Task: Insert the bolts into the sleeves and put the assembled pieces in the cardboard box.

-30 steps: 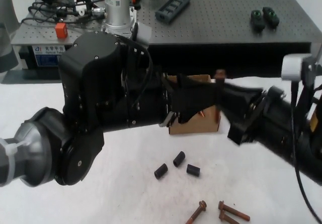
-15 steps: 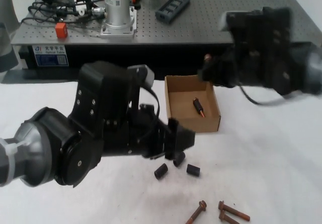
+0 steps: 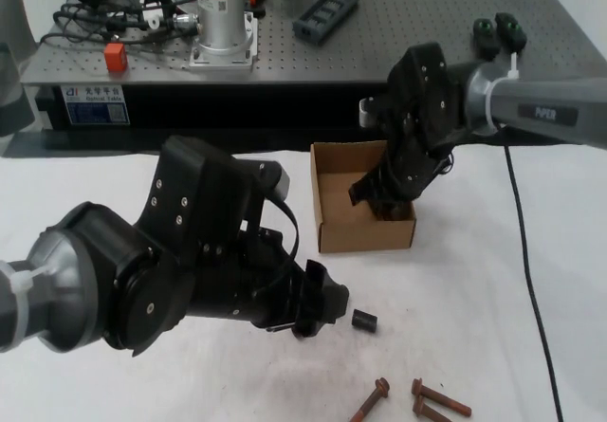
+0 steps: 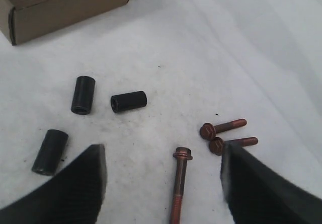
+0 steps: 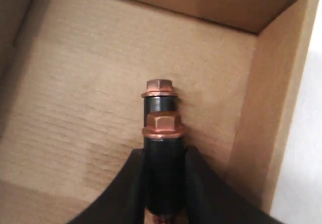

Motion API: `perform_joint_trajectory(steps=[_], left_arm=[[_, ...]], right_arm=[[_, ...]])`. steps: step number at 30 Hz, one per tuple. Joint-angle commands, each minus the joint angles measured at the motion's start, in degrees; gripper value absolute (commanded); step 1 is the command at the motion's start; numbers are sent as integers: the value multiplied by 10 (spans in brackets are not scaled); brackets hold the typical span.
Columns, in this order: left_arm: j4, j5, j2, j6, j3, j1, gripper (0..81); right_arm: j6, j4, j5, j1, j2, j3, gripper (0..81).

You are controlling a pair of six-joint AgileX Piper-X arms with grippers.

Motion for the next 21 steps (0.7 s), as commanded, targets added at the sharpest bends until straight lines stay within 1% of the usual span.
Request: perform_joint_trajectory(steps=[1,2,3,4,7,10,12,15,17,21], left_arm=[[3,-9,-4,6,-1,-1,474],[4,-9,-4,6,-1,-1,474],[7,-9,-4,6,-1,-1,474],[7,-9,-4,6,-1,-1,474],[12,-9,-4,6,-1,-1,474],[12,-9,-4,6,-1,-1,474],[12,-9,-4,6,-1,-1,474],[17,-17,-4,6,-1,-1,474],[22,-25,-4,6,-1,-1,474],[40,-45,-4,6,-1,-1,474]], right_arm=[[-10,-2,2,1,-7,-20,358],[-10,2,2,1,-9,-24,403],[-10,4,-4,1,-13,-26,415],[-10,7,-12,1,-24,-26,408],[-10,26,-56,1,-74,-23,345],[-12,43,-106,1,-136,4,285],[-41,65,-130,8,-177,39,268],[-102,130,-125,32,-208,89,270],[-135,168,-122,53,-208,113,270],[-157,161,-57,93,-191,157,270]])
